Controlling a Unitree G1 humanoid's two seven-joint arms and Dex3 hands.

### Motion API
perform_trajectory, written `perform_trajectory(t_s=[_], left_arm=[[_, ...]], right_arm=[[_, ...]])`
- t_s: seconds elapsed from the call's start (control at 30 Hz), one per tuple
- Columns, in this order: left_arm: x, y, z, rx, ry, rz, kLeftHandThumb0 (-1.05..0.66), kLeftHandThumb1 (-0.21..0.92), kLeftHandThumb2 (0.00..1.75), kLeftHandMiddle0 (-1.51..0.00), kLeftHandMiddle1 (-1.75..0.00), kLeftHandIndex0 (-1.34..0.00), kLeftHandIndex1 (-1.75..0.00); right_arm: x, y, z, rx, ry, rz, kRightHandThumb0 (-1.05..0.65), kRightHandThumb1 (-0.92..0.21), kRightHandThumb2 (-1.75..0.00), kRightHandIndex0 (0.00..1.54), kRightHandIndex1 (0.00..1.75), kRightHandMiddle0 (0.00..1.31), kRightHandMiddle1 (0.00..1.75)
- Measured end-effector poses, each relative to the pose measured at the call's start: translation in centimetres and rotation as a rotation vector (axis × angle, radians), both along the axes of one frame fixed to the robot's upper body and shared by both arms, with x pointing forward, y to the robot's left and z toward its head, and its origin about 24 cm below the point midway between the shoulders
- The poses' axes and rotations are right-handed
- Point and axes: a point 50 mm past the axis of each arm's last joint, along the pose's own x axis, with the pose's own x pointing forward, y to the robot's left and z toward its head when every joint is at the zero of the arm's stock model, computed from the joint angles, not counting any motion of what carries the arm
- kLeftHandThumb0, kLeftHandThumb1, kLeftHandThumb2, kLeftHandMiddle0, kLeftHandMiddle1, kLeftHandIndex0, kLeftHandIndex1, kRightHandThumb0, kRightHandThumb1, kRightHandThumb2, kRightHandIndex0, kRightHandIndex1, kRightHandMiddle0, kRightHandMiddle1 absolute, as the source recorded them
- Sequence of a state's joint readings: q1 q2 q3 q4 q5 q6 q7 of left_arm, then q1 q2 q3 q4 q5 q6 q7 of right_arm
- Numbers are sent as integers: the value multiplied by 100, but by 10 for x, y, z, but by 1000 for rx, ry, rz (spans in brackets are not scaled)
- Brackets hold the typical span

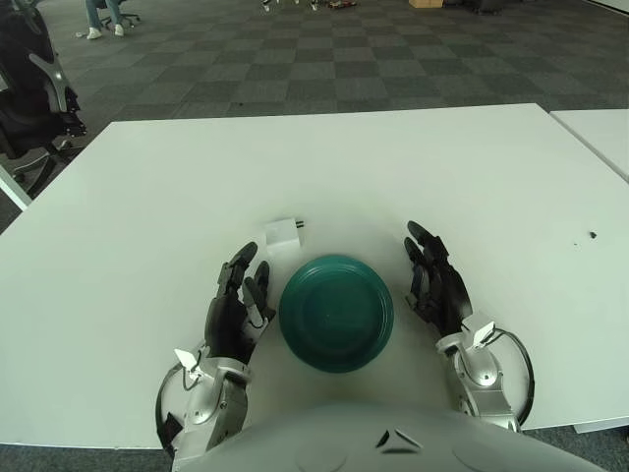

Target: Put the charger into the plate.

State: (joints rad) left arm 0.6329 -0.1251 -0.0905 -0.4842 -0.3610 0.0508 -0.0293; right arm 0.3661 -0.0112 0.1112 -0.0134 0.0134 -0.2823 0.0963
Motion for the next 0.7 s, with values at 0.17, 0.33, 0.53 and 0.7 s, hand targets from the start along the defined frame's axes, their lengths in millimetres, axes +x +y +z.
perform_trajectory(t_s=[0.17, 0.33, 0.53, 0.7], left_arm=[[10, 5, 19, 22, -57, 16, -88, 92, 96, -36, -2, -1, -85], [37, 16, 36, 185, -133, 46, -84, 92, 93, -35, -1, 0, -83], [61, 24, 53, 504, -210, 101, -82, 92, 86, -29, 0, 0, -76], [73, 25, 58, 764, -250, 109, -90, 92, 79, -28, 0, 0, -75]], right_arm=[[2, -1, -1, -9, 10, -14, -95, -92, -96, 11, 0, 0, 32], [7, 1, -1, -33, 14, -32, -96, -92, -97, 10, 1, 0, 31], [11, 2, 1, -39, 3, -40, -96, -92, -99, 10, 0, 0, 32], [13, 3, 1, -38, -3, -39, -94, -92, -98, 7, 0, 0, 29]])
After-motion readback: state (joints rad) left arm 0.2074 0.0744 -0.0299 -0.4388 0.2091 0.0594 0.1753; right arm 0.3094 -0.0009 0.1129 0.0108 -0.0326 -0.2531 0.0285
